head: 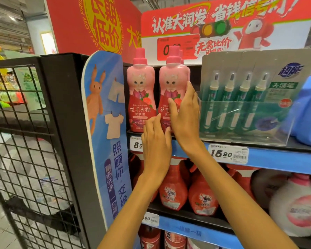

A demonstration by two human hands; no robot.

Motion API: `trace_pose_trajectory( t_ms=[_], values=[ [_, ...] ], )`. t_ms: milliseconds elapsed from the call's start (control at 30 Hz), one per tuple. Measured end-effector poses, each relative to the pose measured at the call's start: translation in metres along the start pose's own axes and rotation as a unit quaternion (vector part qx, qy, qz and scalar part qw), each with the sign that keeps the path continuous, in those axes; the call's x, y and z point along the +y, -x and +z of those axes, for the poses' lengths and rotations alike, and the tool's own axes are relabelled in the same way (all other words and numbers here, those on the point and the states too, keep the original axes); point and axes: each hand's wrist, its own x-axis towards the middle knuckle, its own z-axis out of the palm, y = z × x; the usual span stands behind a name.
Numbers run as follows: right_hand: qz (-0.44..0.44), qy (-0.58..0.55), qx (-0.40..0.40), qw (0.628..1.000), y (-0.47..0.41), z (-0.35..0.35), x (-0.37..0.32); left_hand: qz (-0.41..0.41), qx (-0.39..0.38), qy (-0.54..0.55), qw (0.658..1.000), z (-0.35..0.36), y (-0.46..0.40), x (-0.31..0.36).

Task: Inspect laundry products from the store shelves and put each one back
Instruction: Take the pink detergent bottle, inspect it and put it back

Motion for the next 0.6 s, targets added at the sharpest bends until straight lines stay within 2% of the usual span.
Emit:
trace_pose_trajectory(
  t_ms=[100, 267, 400, 467, 533, 600],
  values=[
    [-0.002, 0.015, 0.009, 1.000, 0.000, -0.003, -0.006, -0.005, 0.001, 0.013, 1.000, 0.001, 0.002, 0.000],
    [0.023, -0.087, 0.006, 0.996, 0.007, -0.015, -0.017, -0.014, 0.000, 0.041, 0.999, -0.007, 0.003, 0.001],
    [0.065, -0.197, -0.022, 0.978, 0.016, -0.034, -0.028, -0.037, -0.010, 0.113, 0.993, -0.023, 0.006, 0.004],
    [0.078, -0.254, -0.049, 0.963, 0.017, -0.048, -0.030, -0.067, -0.051, 0.196, 0.977, -0.037, 0.011, 0.008],
    [0.088, -0.309, -0.085, 0.943, 0.019, -0.061, -0.030, -0.094, -0.087, 0.295, 0.947, -0.050, 0.019, 0.014],
    [0.095, -0.343, -0.124, 0.926, 0.024, -0.072, -0.027, -0.107, -0.092, 0.358, 0.923, -0.062, 0.029, 0.018]
  ],
)
